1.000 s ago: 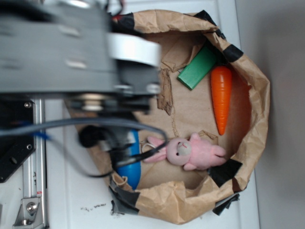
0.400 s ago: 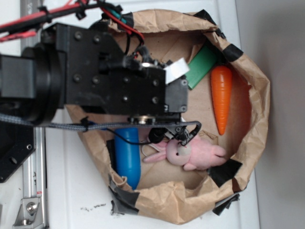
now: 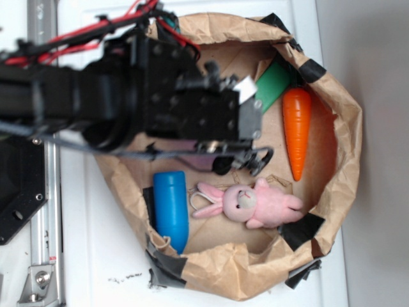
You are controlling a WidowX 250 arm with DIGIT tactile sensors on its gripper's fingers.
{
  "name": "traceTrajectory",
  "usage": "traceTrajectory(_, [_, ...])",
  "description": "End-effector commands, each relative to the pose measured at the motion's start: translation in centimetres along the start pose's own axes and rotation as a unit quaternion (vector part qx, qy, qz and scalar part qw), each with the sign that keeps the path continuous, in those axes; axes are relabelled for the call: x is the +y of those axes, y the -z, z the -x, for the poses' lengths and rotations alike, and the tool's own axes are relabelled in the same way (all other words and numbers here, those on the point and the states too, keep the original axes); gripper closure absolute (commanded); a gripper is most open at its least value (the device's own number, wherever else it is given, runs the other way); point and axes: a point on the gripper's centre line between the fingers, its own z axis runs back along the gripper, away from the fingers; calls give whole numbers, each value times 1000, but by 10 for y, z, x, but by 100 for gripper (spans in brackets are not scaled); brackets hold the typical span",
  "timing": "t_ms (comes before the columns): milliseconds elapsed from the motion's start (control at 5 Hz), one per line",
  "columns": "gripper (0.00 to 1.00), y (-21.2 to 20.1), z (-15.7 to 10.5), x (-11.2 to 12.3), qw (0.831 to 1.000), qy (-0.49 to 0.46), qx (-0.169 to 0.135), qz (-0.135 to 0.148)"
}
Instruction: Grab the wood chip.
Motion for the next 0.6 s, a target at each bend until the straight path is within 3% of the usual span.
traceTrajectory(0, [0, 12, -35, 8, 1000, -22, 0, 8])
traceTrajectory(200, [2, 20, -33, 7, 1000, -17, 11, 4])
traceTrajectory(400, [100, 31, -32, 8, 999, -20, 26, 0])
